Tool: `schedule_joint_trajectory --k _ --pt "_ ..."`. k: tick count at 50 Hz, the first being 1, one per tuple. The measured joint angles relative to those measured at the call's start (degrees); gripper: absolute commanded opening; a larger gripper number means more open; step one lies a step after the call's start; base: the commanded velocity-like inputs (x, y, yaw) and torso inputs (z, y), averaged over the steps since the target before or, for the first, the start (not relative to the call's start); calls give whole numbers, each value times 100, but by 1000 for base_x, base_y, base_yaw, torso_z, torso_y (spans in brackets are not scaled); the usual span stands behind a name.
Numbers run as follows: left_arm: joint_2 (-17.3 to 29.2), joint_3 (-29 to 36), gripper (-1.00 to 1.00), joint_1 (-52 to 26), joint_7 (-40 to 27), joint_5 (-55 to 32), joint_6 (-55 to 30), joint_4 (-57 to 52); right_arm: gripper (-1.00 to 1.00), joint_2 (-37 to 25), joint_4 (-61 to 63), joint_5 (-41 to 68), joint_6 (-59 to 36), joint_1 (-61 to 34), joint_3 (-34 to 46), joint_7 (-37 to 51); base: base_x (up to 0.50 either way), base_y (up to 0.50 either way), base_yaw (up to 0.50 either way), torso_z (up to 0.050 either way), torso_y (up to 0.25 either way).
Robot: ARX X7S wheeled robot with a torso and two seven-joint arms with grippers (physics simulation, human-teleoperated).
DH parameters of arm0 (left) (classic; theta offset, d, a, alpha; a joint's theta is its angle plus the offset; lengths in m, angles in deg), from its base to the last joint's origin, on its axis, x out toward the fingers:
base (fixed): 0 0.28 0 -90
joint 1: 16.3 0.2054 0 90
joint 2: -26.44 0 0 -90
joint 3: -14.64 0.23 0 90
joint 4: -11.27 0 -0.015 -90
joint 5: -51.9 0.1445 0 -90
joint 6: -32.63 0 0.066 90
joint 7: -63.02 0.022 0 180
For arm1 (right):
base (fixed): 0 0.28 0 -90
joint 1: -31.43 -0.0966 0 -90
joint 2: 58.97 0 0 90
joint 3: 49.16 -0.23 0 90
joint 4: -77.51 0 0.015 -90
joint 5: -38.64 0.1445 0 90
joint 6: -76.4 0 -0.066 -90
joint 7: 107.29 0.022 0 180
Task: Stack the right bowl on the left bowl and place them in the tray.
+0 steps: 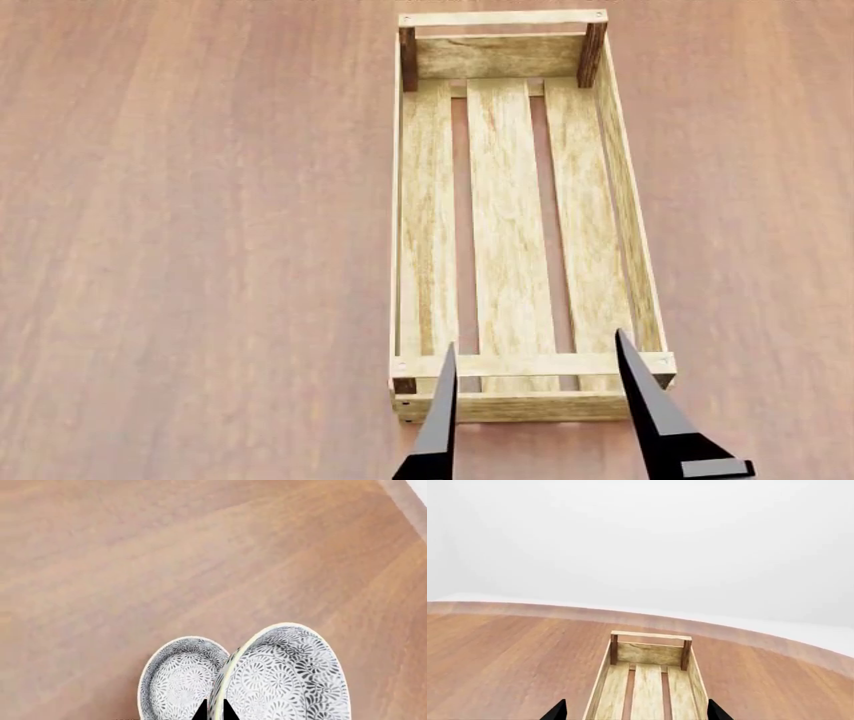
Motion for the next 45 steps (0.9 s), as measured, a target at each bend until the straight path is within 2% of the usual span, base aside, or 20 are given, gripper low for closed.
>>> schedule_joint_trajectory --k 17,36,45 --pt "-54 -119 -100 126 2 90 43 224 100 -5 -32 14 19 -18 49 17 0 0 0 0 0" --pt "73 745 -100 -569 -229 601 -52 511 100 -1 -69 34 46 -46 98 35 0 0 0 0 0" --pt "54 933 -100 -733 -240 700 -46 650 100 -4 -107 36 86 -49 117 36 0 0 0 2 1"
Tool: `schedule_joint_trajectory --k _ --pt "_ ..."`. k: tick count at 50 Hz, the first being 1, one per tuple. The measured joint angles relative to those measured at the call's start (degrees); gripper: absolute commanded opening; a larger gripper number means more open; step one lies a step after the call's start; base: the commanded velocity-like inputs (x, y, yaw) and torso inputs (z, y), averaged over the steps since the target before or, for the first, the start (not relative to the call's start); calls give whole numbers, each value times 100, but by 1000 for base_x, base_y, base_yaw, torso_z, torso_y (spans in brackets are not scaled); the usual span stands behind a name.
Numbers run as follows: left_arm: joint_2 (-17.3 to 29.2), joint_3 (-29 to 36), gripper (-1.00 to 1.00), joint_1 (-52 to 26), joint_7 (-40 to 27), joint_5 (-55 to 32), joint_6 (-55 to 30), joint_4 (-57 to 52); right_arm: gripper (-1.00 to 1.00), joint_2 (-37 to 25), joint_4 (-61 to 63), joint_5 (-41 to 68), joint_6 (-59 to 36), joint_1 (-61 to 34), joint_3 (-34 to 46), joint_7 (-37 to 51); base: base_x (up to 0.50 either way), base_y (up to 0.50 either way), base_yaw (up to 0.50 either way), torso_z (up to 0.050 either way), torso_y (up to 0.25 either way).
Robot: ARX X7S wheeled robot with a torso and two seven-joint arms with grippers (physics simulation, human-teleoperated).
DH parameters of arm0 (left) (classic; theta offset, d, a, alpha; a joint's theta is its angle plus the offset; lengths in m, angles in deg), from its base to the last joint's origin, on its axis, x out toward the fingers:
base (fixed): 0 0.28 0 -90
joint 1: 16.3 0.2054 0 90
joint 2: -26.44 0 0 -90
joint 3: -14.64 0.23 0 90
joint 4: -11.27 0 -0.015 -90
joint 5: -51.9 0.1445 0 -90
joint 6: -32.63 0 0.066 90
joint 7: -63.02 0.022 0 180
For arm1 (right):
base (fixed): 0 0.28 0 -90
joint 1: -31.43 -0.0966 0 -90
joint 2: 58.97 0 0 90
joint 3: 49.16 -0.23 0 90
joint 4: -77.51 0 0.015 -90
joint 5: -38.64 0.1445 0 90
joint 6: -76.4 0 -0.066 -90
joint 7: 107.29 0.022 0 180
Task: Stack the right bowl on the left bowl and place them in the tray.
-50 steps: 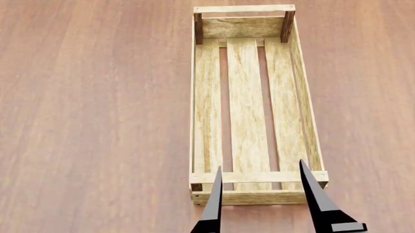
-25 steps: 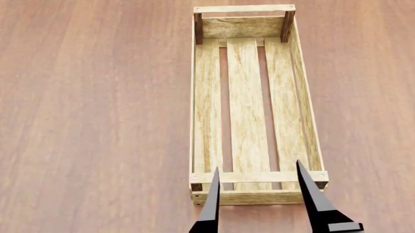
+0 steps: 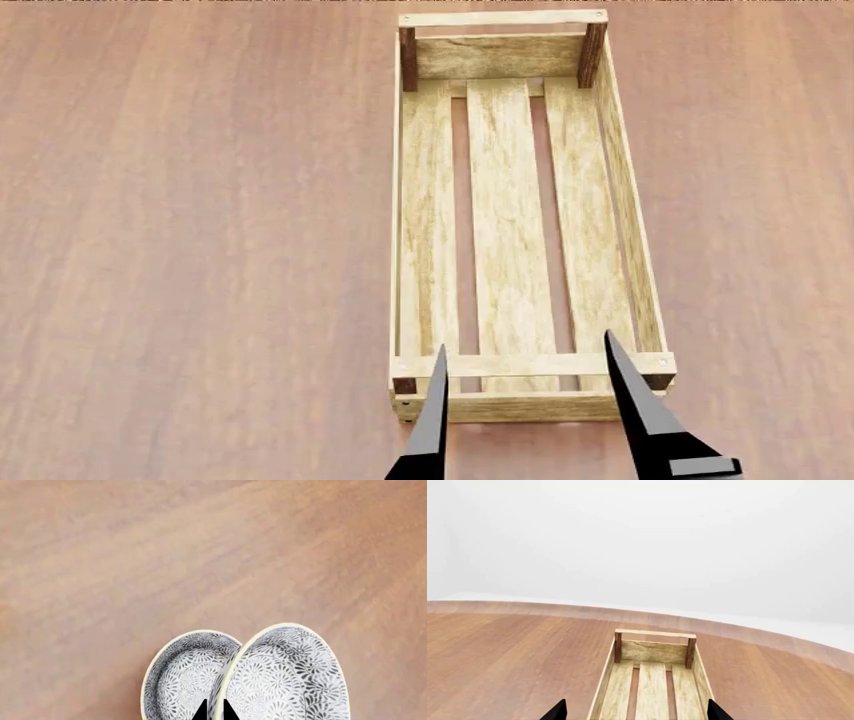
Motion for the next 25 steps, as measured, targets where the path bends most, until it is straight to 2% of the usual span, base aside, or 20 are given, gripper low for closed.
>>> schedule_joint_trajectory --k 25 --pt "2 -126 -100 45 15 -41 70 62 100 -17 -7 21 6 -24 48 35 0 0 0 0 0"
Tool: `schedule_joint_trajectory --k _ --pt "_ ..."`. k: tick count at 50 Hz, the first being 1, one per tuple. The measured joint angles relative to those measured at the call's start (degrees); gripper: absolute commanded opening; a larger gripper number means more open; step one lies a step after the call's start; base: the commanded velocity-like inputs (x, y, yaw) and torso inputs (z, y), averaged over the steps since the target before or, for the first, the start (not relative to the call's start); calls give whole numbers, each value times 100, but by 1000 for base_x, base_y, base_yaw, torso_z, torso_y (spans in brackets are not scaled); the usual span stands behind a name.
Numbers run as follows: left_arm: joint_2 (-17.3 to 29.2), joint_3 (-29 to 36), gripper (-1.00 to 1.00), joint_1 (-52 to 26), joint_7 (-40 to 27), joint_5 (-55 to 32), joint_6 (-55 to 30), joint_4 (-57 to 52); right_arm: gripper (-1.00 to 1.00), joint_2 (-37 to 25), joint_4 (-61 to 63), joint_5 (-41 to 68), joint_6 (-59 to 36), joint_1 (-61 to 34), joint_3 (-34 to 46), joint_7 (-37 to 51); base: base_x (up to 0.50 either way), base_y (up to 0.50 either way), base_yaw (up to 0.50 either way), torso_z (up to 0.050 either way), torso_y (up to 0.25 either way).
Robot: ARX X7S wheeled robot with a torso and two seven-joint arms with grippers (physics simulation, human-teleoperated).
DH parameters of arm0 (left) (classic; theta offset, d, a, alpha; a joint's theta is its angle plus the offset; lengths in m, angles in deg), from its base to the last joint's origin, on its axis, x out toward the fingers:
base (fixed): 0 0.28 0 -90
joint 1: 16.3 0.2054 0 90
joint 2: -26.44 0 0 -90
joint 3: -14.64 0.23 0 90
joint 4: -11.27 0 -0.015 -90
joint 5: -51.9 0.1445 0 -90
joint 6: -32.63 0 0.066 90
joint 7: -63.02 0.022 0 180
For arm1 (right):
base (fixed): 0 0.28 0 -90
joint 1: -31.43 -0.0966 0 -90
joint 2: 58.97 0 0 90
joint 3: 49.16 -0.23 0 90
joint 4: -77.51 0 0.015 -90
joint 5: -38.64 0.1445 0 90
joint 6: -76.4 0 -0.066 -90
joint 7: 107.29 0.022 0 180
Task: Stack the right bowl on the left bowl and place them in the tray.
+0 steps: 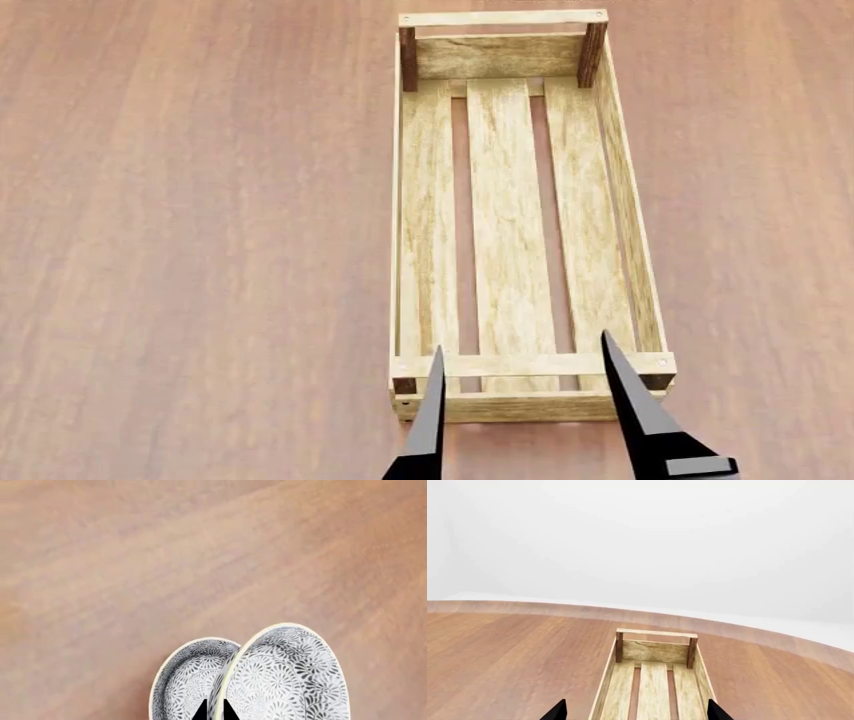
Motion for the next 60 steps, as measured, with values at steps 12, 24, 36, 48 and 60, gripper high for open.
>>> schedule_joint_trajectory --k 12,24,36,48,60 --pt "-28 -65 -100 55 31 58 55 119 100 -6 -19 9 16 -11 26 10 0 0 0 0 1" --pt "-53 -98 -100 101 45 130 94 229 100 -18 -18 31 20 -17 34 27 0 0 0 0 0" --pt "-73 40 -100 27 79 263 93 393 100 -36 -35 45 52 -15 34 38 0 0 0 0 0" --pt "-95 155 -100 -43 97 336 88 484 100 -53 -50 52 78 -15 43 50 0 0 0 0 0" --pt "-104 227 -100 -105 95 361 85 513 100 -71 -43 65 74 -21 51 70 0 0 0 0 1"
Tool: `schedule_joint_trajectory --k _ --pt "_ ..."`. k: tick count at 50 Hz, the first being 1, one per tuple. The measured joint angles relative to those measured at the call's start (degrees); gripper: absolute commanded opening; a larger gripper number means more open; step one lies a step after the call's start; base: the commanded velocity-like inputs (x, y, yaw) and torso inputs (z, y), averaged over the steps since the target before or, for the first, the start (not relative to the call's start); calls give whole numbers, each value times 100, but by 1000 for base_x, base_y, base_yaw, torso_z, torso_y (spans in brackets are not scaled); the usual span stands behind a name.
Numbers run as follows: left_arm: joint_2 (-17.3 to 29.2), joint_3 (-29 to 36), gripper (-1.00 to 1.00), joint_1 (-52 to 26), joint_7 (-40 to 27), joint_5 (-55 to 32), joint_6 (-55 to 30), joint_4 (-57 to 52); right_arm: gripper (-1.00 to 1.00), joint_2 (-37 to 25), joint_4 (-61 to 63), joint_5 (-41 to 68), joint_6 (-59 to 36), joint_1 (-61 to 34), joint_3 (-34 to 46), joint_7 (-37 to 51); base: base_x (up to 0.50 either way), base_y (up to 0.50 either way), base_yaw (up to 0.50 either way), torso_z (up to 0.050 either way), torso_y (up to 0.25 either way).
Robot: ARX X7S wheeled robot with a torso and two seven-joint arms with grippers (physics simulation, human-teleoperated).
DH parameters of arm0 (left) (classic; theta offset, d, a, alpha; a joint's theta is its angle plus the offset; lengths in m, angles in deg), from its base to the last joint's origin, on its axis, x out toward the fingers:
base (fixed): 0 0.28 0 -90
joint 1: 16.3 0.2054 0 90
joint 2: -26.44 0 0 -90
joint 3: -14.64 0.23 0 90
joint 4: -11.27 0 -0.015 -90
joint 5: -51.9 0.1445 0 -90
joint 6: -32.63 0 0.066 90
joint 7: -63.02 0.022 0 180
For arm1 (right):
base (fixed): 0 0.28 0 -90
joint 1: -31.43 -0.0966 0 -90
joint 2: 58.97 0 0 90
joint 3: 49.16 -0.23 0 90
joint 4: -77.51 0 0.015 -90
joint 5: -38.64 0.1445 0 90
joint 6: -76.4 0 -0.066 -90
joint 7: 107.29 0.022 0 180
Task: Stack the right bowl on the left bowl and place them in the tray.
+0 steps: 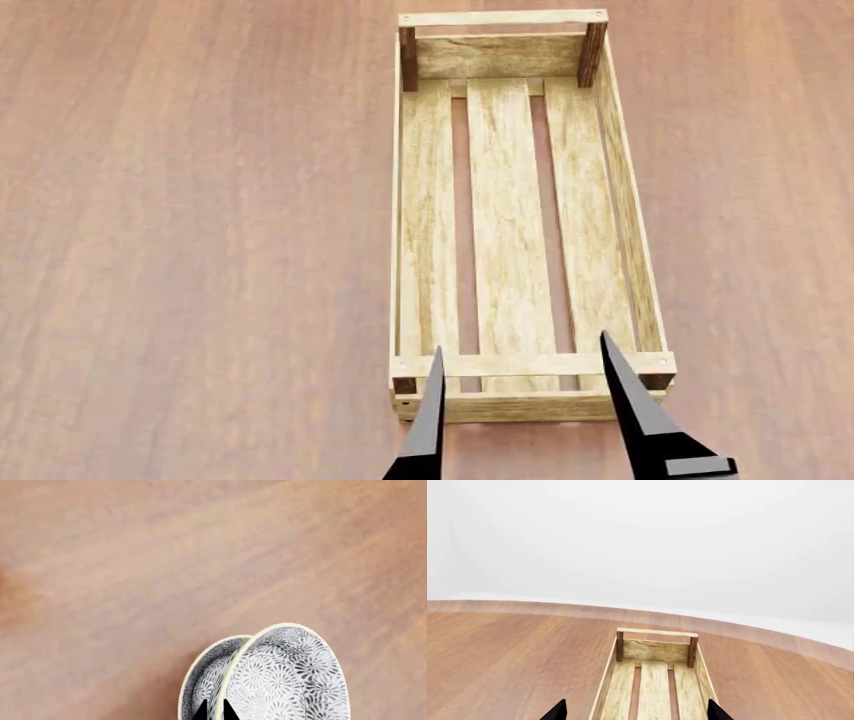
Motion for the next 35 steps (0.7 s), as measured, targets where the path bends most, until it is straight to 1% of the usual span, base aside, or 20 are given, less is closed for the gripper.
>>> schedule_joint_trajectory --k 17,18,35 --pt "15 33 -100 -32 16 17 1 10 100 -19 -3 14 4 -14 18 23 0 0 0 0 0" --pt "16 32 100 -28 19 19 2 10 100 -20 -3 15 3 -16 20 24 0 0 0 0 0" --pt "94 -8 100 22 7 31 -6 -64 100 -29 -16 39 7 -31 50 40 0 0 0 0 0"
